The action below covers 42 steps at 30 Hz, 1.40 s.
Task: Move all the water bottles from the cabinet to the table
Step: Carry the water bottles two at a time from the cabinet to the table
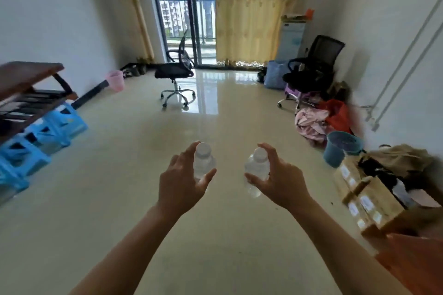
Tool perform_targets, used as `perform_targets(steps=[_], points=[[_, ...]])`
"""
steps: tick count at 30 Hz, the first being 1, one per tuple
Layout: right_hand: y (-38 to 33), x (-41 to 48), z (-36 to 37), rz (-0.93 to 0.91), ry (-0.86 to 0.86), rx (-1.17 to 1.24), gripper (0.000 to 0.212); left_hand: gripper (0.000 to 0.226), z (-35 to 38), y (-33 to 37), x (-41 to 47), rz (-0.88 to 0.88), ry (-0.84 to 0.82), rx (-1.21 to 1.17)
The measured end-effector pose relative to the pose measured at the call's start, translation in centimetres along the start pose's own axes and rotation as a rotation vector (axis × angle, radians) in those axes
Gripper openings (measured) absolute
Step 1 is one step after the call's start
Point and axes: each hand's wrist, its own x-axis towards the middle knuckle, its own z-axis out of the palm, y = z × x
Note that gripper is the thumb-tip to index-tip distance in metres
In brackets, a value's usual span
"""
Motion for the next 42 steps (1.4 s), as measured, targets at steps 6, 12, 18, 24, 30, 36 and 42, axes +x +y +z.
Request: perform_targets(steps=[6, 12, 18, 24, 30, 36, 42], points=[[-8.9, 9.7, 11.5, -0.166, -0.068, 0.036, 0.076, 0.08, -2.7, -13.4, 0.6, -0.196, 0.033, 0.113], [-18.3, 21.5, 26.2, -0.317, -0.218, 0.14, 0.075, 0.079, -3.9, -29.4, 4.8, -0.503, 0.055, 0.184], [-29.3, 33.4, 37.1, -0.512, -0.33, 0.253, 0.072, 0.074, -8.6, -42.9, 11.5, -0.624, 0.166, 0.239], [-42.4, 41.4, 46.2, -0.694, -0.335, 0.352, 0.068, 0.07, -13.4, -56.4, 14.0, -0.685, 0.293, 0.428], [-54.9, 47.0, 56.9, -0.807, -0.346, 0.46, 0.064, 0.065, -16.4, -72.7, 15.0, -0.591, 0.326, 0.536], [-67.0, 54.8, 65.2, -0.809, -0.365, 0.471, 0.05, 0.064, -22.2, -88.1, 19.5, -0.476, 0.292, 0.477], [-75.4, 63.0, 74.0, -0.83, -0.303, 0.487, 0.059, 0.053, -25.0, -102.9, 24.7, -0.352, 0.267, 0.5]])
